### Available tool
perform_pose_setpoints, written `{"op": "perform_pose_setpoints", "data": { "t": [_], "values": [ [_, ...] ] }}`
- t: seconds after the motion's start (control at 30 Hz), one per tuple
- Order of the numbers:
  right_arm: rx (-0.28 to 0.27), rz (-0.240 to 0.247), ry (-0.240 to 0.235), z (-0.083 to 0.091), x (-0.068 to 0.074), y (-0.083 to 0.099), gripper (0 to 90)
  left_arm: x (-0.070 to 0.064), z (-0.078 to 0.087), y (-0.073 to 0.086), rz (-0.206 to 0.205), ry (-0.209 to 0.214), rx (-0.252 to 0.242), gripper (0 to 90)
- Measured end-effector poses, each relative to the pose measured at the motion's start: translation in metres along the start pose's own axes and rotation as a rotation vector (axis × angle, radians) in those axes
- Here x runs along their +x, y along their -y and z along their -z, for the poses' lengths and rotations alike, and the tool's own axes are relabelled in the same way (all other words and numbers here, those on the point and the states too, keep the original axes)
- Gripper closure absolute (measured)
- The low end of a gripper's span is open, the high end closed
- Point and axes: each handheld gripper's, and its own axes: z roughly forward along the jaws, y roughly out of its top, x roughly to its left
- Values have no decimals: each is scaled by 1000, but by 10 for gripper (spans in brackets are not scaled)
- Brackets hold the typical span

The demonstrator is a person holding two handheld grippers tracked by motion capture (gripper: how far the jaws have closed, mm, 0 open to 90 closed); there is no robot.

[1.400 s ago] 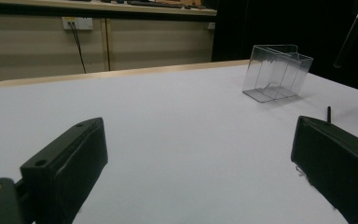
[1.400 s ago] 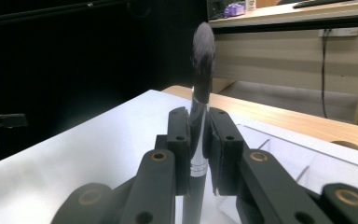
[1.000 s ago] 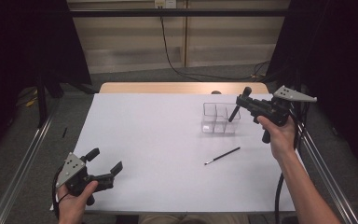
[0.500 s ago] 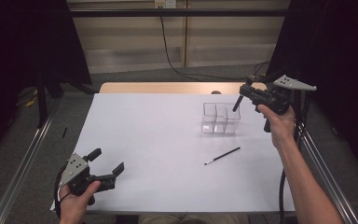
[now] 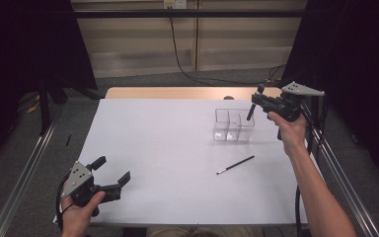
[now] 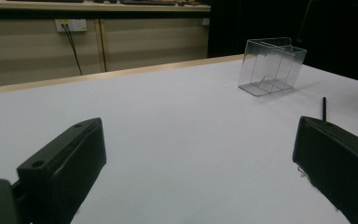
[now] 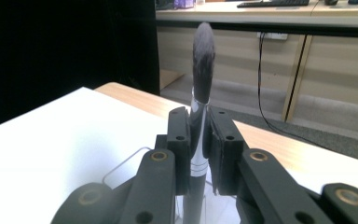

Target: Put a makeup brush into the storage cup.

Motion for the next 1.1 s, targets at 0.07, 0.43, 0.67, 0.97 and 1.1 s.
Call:
{"op": "perform_pose_setpoints", "data": {
  "t": [0.07, 0.43, 0.67, 0.97, 1.1],
  "values": [
    [4, -3, 2, -2, 0, 4, 800, 1, -1, 1, 8, -4, -1, 27],
    [24, -7, 3, -8, 1, 19, 800, 0, 0, 0, 0, 1, 0, 27],
    [41, -10, 7, -10, 0, 26, 800, 0, 0, 0, -21, 2, 1, 27],
    [54, -14, 1, -16, -1, 36, 800, -3, -2, 0, -18, 12, 6, 27],
    [58, -13, -1, -17, 0, 38, 800, -3, -2, 0, -18, 12, 9, 26]
  ]
}}
